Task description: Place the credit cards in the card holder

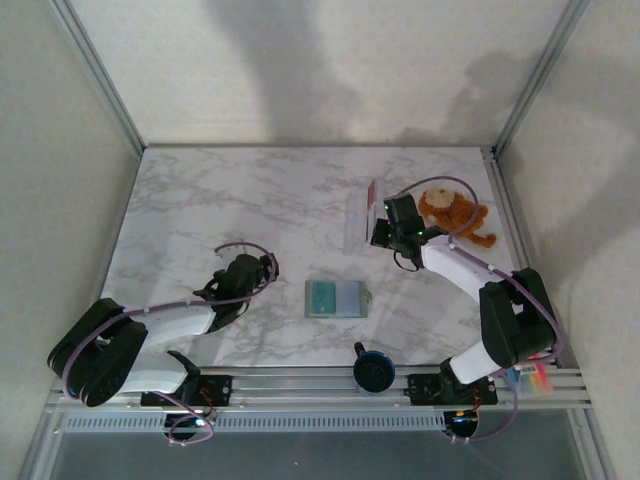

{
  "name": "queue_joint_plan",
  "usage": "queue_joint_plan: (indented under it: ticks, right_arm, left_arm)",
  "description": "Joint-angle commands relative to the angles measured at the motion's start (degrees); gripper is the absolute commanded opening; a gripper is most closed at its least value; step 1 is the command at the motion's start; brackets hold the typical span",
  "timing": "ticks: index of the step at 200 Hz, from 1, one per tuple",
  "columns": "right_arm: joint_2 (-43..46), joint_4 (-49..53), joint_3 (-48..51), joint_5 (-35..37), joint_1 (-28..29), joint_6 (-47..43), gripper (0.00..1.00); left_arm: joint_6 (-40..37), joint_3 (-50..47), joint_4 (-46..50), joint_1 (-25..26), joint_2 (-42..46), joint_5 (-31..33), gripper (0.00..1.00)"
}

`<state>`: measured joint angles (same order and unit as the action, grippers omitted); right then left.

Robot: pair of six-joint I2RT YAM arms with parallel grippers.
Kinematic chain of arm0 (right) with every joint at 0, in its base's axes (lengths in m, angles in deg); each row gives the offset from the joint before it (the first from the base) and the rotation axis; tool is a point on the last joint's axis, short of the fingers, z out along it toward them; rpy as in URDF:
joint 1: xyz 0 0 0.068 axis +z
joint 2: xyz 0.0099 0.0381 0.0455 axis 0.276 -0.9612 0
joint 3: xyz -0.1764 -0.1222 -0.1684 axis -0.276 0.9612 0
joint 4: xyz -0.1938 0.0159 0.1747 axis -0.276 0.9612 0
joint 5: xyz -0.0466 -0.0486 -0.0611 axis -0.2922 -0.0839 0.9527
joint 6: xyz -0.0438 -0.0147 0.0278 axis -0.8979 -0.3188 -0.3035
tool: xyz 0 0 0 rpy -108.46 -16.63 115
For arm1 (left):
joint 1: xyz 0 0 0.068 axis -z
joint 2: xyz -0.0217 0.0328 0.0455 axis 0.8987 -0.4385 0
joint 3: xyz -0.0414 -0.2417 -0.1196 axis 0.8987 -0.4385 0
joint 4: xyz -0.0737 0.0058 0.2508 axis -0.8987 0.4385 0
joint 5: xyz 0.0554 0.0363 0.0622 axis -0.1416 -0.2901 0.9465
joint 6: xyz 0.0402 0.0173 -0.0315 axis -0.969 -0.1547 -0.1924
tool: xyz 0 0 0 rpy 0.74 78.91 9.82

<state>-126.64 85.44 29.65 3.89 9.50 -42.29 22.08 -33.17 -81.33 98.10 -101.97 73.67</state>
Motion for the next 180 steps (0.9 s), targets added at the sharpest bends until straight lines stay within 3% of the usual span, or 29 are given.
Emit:
queue_joint_plan:
  ticks: [1,19,60,131,180]
  right_arm:
    - [-1.42,-0.46,1.42,-1.96,-0.55,-0.57,0.07]
    - [-1.41,-0.31,1.42,-1.70,-0.56,-1.08,0.14]
    - [-1.30,1.77,0.07,-2.38,-1.10,-2.83,0.17]
    - [3.05,7.40,-2.84,-4.86,-3.31,-6.34,0.37]
    - [1.78,13.65,-9.92,-8.69,-3.36,-9.78,0.57]
  left_arm:
    - [-0.43,0.03,0.71,0.65,1.18,2.21,1.00]
    - [-0.56,0.62,1.48,0.95,0.87,3.05,1.00]
    - [-0.43,1.04,1.79,1.49,0.57,3.57,1.00]
    - [-0.52,2.00,2.73,2.72,0.32,5.49,1.00]
    - [-0.17,1.17,2.55,2.81,1.42,5.93,1.00]
